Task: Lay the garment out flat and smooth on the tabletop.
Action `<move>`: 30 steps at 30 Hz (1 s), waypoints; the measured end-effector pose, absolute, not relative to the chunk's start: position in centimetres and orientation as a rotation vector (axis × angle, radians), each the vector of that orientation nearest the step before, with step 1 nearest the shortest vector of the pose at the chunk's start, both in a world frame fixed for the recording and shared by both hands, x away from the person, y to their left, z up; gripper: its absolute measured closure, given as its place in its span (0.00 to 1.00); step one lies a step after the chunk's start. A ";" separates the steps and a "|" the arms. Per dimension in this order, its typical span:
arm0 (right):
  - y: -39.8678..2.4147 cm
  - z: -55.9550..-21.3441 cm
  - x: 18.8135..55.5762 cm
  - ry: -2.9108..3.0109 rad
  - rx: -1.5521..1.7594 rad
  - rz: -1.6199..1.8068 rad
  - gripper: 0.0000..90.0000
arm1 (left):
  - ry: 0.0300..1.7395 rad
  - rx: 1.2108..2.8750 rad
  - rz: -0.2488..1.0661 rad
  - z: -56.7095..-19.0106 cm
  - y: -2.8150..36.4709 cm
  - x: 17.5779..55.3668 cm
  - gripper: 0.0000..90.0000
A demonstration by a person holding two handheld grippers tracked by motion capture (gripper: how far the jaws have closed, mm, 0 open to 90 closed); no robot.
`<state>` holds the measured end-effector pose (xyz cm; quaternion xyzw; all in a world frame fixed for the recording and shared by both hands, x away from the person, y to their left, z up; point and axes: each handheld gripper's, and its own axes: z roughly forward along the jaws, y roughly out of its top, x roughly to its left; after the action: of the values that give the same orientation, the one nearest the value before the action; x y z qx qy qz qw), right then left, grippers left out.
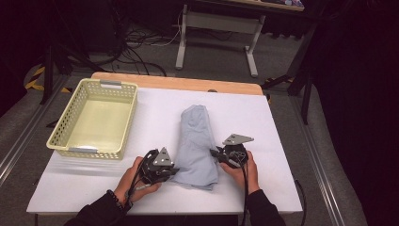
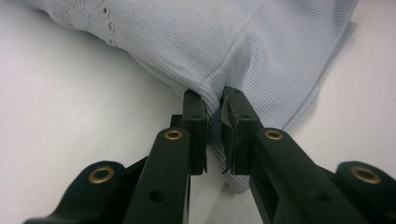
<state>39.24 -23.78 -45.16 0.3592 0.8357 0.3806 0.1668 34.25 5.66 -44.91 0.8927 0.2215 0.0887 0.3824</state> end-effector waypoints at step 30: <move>-25.3 -43.9 35.6 2.223 1.070 1.136 0.50 | 0.585 2.169 0.347 -44.3 7.4 31.9 0.58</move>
<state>35.62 -25.31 -43.88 0.3850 0.8000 0.4088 0.2114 31.91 7.41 -44.27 0.8657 0.2333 0.1385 0.4207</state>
